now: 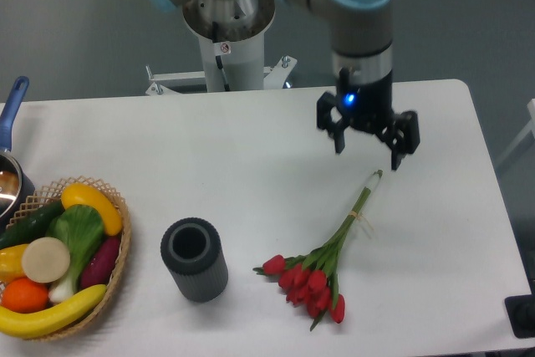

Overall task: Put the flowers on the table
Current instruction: 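Open the gripper to release the tulips and lift away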

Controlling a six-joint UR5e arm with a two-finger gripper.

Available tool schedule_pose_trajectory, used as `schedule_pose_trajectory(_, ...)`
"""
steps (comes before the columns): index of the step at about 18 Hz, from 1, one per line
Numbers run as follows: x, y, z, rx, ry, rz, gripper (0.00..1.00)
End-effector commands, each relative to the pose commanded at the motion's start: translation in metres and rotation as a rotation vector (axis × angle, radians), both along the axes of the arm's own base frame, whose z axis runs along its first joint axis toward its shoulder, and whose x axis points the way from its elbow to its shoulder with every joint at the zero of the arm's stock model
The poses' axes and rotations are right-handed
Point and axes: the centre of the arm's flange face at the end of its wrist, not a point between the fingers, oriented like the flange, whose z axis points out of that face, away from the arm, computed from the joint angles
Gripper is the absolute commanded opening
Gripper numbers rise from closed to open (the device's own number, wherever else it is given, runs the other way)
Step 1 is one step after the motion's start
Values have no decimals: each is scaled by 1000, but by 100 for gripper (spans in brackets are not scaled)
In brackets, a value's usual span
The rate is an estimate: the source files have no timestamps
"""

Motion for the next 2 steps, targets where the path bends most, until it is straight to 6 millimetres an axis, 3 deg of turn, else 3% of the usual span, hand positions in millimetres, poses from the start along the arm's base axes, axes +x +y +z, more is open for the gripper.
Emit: schedule_pose_trajectory(2, -1, -24, 1, 19, 12, -59, 100)
